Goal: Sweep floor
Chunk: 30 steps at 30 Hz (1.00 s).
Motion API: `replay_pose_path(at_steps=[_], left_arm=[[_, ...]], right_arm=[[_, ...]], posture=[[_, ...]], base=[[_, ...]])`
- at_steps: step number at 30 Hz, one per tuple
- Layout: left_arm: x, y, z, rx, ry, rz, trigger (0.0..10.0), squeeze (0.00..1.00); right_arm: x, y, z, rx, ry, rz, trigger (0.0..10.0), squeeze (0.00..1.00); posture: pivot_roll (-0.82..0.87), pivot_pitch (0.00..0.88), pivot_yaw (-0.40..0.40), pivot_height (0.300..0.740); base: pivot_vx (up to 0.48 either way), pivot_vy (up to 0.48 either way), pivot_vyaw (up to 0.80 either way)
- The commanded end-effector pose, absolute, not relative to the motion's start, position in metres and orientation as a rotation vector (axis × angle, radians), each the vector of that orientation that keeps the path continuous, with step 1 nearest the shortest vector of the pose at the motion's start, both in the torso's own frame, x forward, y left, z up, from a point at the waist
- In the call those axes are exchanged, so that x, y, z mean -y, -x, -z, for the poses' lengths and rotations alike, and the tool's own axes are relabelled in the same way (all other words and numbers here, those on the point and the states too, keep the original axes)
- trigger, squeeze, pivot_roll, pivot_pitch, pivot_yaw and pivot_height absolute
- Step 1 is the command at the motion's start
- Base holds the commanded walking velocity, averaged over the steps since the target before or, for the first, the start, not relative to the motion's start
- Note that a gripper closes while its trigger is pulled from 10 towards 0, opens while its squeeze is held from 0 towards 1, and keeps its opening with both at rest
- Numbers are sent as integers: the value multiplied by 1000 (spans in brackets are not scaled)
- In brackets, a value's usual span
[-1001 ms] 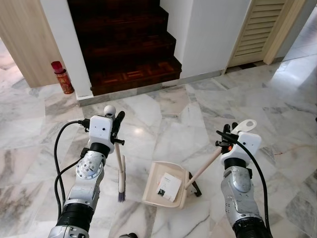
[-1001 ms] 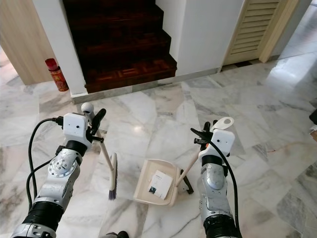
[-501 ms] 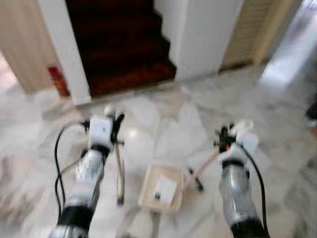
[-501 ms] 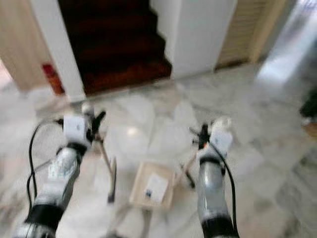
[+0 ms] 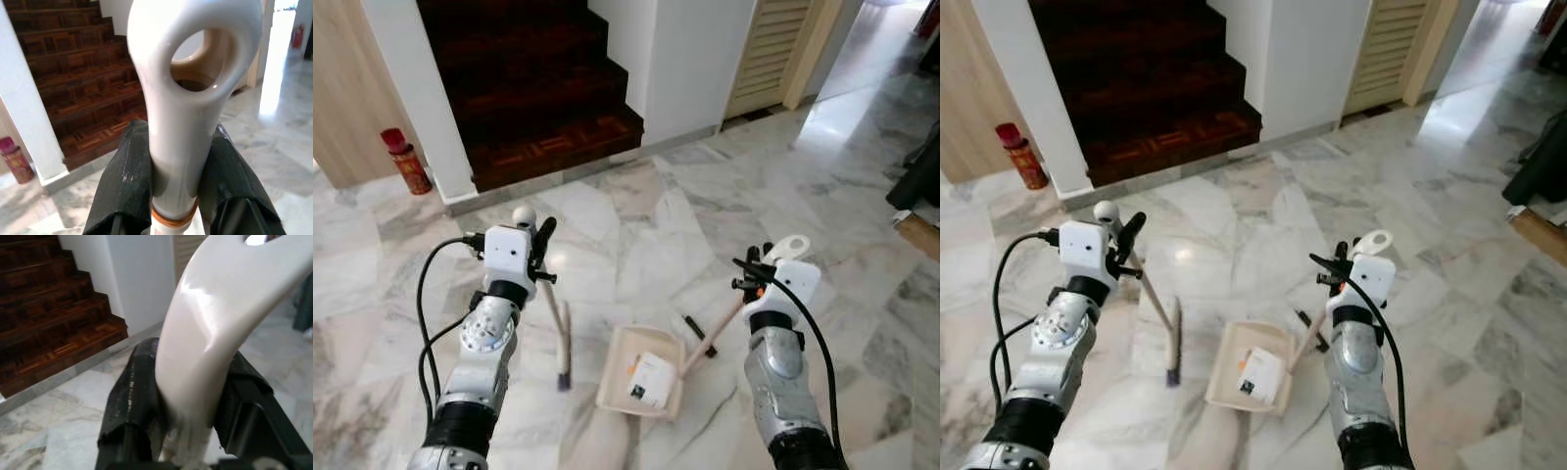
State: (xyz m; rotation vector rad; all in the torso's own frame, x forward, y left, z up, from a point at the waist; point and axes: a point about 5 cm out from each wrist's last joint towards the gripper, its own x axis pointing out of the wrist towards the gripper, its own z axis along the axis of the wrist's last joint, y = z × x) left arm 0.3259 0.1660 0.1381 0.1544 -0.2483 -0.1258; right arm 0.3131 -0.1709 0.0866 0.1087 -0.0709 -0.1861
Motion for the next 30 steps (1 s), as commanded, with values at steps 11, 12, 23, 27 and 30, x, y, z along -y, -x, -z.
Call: replay_pose_path(at_steps=[11, 12, 23, 27, 30], left_arm=[[-157, -328, -147, 288, -146, 146, 10000, 0], [-156, -328, -147, 288, -146, 147, 10000, 0], [-162, -327, -146, 280, -151, 127, 10000, 0], [-163, -326, -146, 276, -153, 125, 10000, 0], [-163, -326, -146, 276, -153, 127, 10000, 0]], right_arm=[[180, -316, -100, 125, -113, 209, 10000, 0], [180, -316, -100, 121, -113, 209, 10000, 0], [175, -317, -92, 64, -139, 202, 10000, 0], [175, -317, -91, 58, -141, 205, 10000, 0], [176, -316, -89, 39, -136, 199, 10000, 0]], posture=[[-94, 81, -29, 740], [-90, 75, -28, 740], [-80, 115, -26, 740], [-80, 111, -25, 740], [-79, 113, -26, 740]], base=[[0, 246, 0], [0, 244, 0], [0, 244, 0], [0, 247, 0], [0, 247, 0]])
